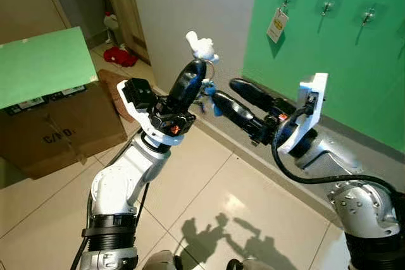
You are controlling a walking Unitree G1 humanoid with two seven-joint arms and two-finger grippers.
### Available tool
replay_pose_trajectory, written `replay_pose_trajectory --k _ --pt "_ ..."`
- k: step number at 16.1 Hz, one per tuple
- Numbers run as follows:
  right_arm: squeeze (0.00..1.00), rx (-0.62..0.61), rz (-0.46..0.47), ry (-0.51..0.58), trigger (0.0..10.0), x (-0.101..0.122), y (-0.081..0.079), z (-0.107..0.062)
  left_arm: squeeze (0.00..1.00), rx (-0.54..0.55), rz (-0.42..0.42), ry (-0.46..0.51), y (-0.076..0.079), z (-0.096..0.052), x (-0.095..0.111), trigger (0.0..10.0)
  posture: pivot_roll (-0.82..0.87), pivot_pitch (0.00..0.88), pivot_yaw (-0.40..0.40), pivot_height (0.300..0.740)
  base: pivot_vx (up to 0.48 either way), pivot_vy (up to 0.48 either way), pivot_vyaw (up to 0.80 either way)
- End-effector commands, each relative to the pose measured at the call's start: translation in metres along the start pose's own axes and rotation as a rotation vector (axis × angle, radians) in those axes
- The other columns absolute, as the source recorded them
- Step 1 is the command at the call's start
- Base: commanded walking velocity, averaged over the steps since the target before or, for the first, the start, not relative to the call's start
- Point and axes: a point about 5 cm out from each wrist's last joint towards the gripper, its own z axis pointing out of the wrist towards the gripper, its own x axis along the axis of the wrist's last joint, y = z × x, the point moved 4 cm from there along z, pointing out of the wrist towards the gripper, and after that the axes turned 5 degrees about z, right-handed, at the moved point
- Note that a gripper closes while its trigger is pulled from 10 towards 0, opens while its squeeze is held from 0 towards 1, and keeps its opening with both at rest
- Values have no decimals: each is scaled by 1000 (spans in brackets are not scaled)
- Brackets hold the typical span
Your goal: Hang keys on a hook
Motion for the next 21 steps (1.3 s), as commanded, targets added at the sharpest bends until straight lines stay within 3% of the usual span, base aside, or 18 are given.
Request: replay_pose_trajectory --k 1,3,5,8,9,10,11,12,13,14,16,21 --pt "0 74 30 97 10000 19 -15 1 0 -39 13 -34 7 6 -3 10000 -4 97 31 740 0 0 0" --pt "0 150 56 158 10000 32 -26 -8 0 -44 19 -34 7 5 -2 10000 -5 101 30 740 0 0 0" --pt "0 153 46 126 10000 29 -25 -14 0 -56 25 -33 10 6 0 10000 -6 105 31 740 0 0 0" --pt "0 84 26 46 10000 15 -17 -6 0 -69 26 -39 13 8 -1 10000 -7 105 35 740 0 0 0" --pt "0 62 34 50 9412 15 -15 -3 0 -74 25 -40 13 8 -2 10000 -5 106 33 740 0 0 0" --pt "0 40 55 81 1647 18 -13 3 0 -81 25 -44 14 9 -4 10000 -3 108 32 740 0 0 0" --pt "0 51 73 108 275 21 -17 6 0 -86 24 -44 16 10 -5 10000 -1 109 33 740 0 0 0" --pt "0 56 77 114 275 21 -18 6 0 -87 24 -44 16 10 -5 10000 -1 109 33 740 0 0 0" --pt "0 69 81 126 6471 23 -21 4 0 -95 25 -47 19 11 -5 10000 -3 123 35 740 0 0 0" --pt "0 77 76 124 9020 24 -22 3 0 -99 27 -47 20 11 -5 10000 -5 124 36 740 0 0 0" --pt "0 90 82 107 10000 22 -25 0 0 -106 36 -44 22 12 -3 10000 -6 125 38 740 0 0 0" --pt "0 122 102 131 10000 25 -30 -4 0 -113 56 -53 24 15 1 10000 -9 129 39 740 0 0 0"
